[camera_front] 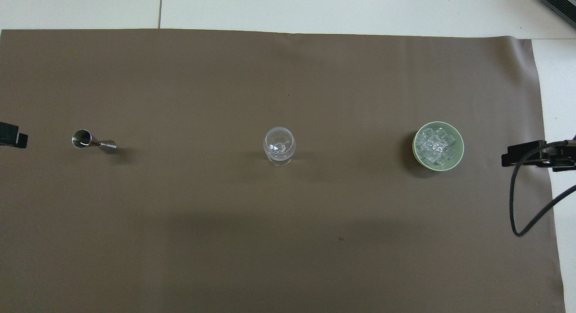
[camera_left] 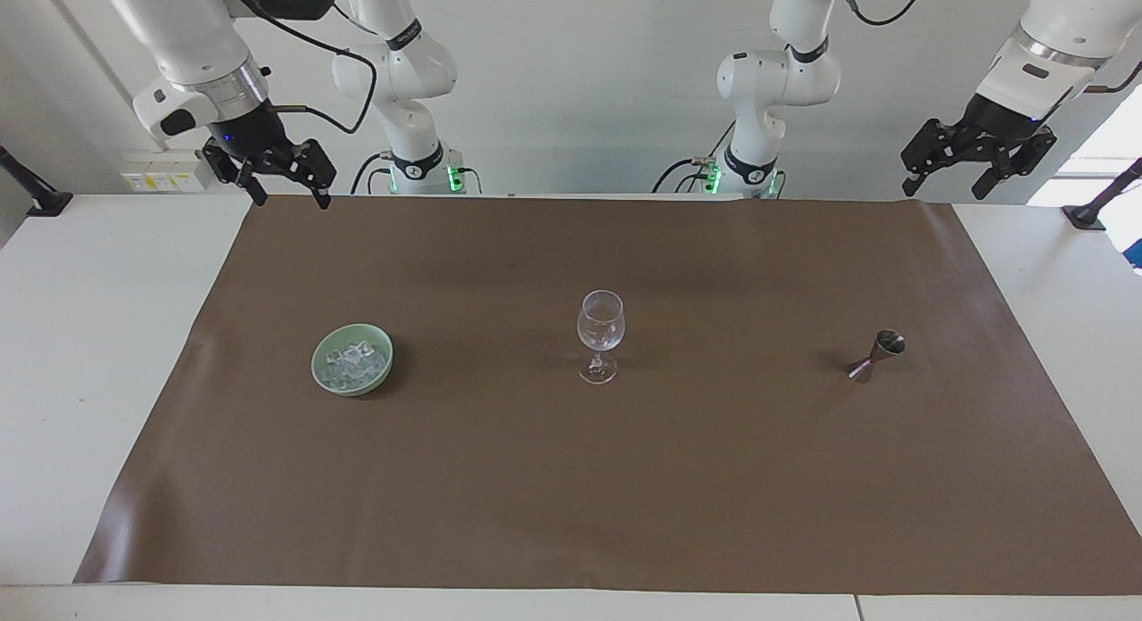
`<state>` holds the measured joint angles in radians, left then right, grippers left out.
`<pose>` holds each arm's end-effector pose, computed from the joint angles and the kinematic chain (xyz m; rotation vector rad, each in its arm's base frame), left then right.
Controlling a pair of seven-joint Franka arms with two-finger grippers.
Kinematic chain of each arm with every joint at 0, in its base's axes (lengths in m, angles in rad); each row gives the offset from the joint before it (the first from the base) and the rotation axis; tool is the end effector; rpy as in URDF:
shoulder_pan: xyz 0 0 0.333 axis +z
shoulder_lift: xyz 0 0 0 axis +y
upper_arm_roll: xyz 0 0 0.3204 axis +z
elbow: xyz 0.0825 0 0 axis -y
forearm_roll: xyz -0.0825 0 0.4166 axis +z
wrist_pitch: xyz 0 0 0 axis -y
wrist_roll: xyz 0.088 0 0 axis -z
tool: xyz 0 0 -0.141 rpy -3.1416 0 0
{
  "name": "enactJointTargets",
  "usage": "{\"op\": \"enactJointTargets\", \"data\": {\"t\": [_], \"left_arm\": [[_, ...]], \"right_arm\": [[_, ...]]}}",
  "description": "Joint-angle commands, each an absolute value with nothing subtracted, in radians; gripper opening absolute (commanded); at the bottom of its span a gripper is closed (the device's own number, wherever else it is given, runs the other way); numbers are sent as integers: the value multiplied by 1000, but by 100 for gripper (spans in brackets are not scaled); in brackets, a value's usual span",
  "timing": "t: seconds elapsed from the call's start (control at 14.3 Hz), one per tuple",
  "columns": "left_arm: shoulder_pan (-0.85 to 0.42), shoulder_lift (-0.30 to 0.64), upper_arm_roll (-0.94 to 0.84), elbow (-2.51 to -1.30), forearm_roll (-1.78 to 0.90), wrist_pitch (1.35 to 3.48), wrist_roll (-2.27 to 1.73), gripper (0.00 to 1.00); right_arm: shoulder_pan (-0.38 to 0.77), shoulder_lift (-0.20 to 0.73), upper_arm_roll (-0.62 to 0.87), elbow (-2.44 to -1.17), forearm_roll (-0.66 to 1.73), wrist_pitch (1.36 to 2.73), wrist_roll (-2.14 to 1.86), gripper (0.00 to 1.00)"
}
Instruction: Pour wine and add ice with both arms
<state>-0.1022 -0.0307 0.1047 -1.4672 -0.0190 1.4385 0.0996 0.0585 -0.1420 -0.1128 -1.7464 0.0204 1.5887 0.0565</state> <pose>0.5628 -0.0005 0.6524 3.1158 -0.1554 0.0046 0.5406 -0.0300 0.5875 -3.1005 0.1708 0.0259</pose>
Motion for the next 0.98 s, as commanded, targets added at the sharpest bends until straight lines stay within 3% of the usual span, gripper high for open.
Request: {"op": "enactJointTargets", "data": {"t": [0.0, 0.91], "left_arm": [[-141, -58, 120, -1500, -18, 1453, 109, 100], [-144, -46, 117, -1488, -12, 1491, 98, 100]], "right_arm": [[49, -167, -106, -1766, 14, 1588, 77, 100], [55, -181, -106, -1724, 11, 1589, 77, 100]]}}
